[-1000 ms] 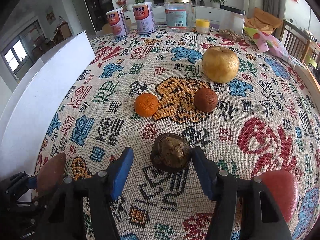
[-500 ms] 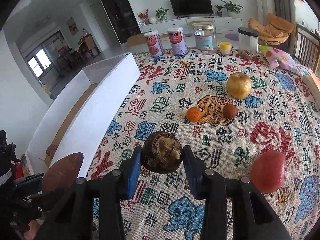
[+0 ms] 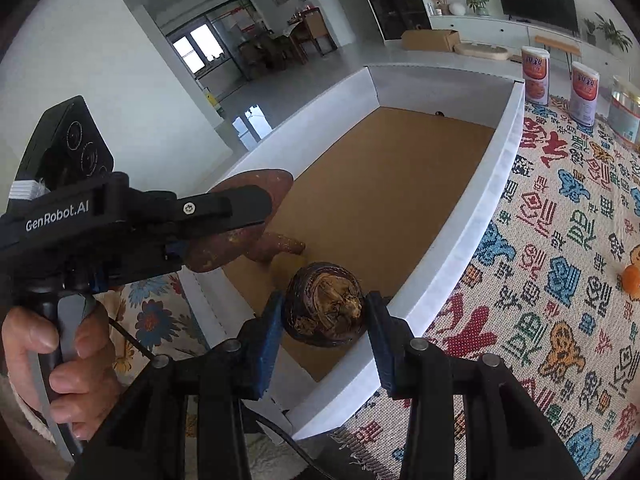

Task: Organize fruits
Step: 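Drop the left tool's sweet potato into the box while the right tool drops its fruit, then move both tools back over the table toward the red apple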

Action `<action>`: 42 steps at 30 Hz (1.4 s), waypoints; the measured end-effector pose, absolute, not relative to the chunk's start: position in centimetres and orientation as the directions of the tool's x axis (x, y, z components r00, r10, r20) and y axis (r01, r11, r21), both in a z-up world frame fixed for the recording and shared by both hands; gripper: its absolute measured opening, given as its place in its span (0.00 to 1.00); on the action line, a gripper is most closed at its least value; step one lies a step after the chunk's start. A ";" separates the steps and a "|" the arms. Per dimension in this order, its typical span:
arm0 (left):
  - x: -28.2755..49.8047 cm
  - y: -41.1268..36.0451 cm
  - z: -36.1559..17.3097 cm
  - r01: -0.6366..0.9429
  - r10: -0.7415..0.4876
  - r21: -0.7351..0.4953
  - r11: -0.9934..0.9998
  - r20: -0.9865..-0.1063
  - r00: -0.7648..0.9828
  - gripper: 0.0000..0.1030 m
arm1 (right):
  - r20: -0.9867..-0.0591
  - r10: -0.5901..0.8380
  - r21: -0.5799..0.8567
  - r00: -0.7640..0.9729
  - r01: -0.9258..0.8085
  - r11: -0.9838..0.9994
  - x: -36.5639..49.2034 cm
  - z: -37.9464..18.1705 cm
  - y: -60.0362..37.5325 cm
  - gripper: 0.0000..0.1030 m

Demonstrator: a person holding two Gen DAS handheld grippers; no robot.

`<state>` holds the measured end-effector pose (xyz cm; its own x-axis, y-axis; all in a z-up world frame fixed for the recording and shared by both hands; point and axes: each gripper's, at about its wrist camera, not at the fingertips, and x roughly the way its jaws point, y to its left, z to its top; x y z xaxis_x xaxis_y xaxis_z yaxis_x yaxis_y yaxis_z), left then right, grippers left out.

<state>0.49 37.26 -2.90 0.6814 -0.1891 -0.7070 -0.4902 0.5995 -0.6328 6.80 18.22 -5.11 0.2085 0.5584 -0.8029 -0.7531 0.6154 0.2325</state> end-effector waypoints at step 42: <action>15.4 9.1 -13.4 -0.033 -0.039 -0.074 0.997 -0.789 0.613 0.94 | -0.749 0.126 0.233 0.650 0.081 0.969 9.2 -11.0 -16.8 0.94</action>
